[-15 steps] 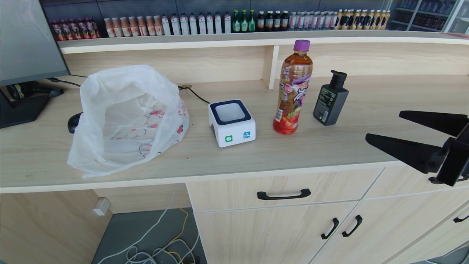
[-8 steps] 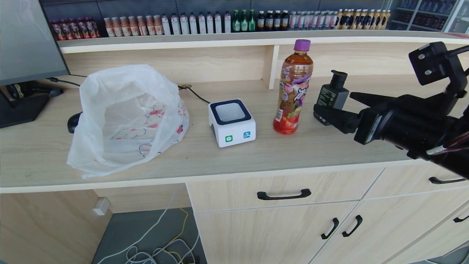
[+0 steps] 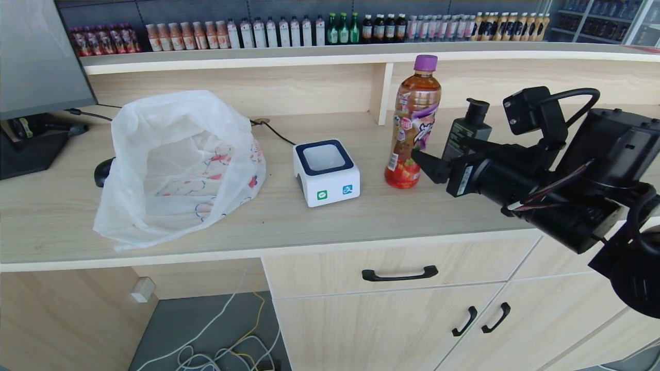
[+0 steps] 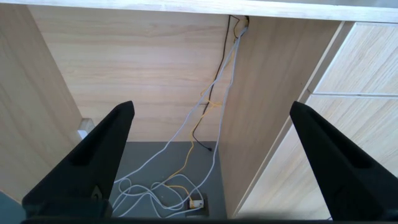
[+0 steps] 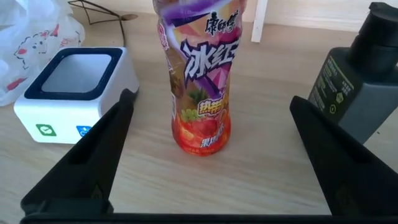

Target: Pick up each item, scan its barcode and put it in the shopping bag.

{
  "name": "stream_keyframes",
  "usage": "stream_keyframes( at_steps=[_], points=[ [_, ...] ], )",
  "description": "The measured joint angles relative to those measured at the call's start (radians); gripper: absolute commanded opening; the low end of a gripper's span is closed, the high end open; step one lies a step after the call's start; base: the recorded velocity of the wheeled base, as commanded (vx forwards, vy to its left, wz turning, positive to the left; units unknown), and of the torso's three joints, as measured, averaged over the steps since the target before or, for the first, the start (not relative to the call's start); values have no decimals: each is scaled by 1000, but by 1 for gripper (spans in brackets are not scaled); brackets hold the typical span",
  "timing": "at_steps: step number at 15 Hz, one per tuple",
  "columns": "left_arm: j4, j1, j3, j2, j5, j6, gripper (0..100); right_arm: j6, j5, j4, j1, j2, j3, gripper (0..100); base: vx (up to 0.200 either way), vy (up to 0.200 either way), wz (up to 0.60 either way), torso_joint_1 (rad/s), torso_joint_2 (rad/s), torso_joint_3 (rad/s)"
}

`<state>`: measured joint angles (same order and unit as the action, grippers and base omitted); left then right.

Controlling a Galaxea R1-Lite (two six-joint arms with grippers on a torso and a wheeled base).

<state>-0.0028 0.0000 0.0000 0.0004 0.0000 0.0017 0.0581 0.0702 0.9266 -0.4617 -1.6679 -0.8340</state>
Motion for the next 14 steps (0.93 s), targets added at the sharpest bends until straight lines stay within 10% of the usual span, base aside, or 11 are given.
stream_keyframes(
  at_steps=[14],
  points=[
    [0,0,0,0,0,0,100,9,98,161,0,-101,-51,100,0,0,0,0,0,0]
  ],
)
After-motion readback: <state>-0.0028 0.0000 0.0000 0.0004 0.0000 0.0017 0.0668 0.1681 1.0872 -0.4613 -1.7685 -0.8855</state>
